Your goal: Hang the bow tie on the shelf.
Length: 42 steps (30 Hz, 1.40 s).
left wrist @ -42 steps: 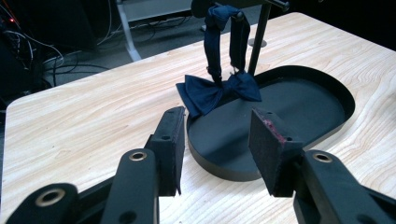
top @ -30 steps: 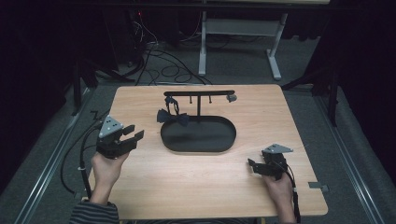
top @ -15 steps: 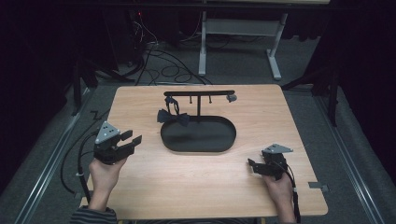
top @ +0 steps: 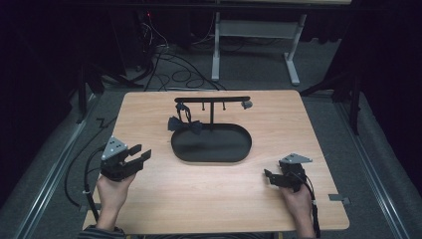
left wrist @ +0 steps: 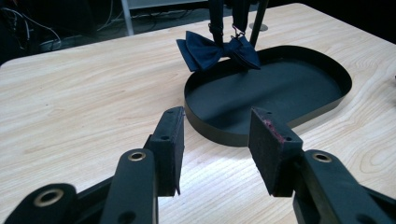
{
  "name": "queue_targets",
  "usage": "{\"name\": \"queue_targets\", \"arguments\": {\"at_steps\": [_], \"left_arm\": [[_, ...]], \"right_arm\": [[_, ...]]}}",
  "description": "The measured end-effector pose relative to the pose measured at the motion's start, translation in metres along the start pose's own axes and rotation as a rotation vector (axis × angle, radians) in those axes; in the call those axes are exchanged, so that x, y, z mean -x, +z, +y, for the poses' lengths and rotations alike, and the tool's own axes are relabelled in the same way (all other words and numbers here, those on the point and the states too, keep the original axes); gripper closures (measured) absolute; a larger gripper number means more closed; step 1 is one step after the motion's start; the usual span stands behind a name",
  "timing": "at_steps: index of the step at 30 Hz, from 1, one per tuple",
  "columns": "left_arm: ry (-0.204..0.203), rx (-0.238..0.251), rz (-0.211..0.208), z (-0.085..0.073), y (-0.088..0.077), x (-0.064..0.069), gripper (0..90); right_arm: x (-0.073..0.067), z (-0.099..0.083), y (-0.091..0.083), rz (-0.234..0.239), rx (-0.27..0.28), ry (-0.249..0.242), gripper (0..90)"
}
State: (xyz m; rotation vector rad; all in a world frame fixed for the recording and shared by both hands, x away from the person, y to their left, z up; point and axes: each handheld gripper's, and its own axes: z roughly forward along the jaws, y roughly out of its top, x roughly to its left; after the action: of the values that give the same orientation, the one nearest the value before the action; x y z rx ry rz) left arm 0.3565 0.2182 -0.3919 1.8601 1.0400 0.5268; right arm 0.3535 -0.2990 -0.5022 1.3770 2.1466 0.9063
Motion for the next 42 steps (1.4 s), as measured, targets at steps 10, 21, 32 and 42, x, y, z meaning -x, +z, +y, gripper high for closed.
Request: {"name": "queue_targets", "arguments": {"at_steps": [10, 21, 32, 42], "left_arm": [[-0.019, -0.002, -0.018, -0.009, 0.001, 0.002, 55.9], [-0.039, -0.008, -0.032, -0.018, 0.003, 0.004, 55.7], [-0.065, -0.02, -0.037, -0.026, 0.006, 0.003, 55.5], [-0.091, -0.038, -0.031, -0.036, 0.008, 0.0, 55.5]], "right_arm": [[0.0, 0.0, 0.0, -0.001, -0.001, 0.001, 29.6], [0.0, 0.0, 0.0, -0.001, -0.001, 0.001, 29.6], [0.0, 0.0, 0.0, 0.0, -0.001, 0.001, 29.6], [0.0, 0.0, 0.0, -0.001, -0.001, 0.001, 29.6]]}}
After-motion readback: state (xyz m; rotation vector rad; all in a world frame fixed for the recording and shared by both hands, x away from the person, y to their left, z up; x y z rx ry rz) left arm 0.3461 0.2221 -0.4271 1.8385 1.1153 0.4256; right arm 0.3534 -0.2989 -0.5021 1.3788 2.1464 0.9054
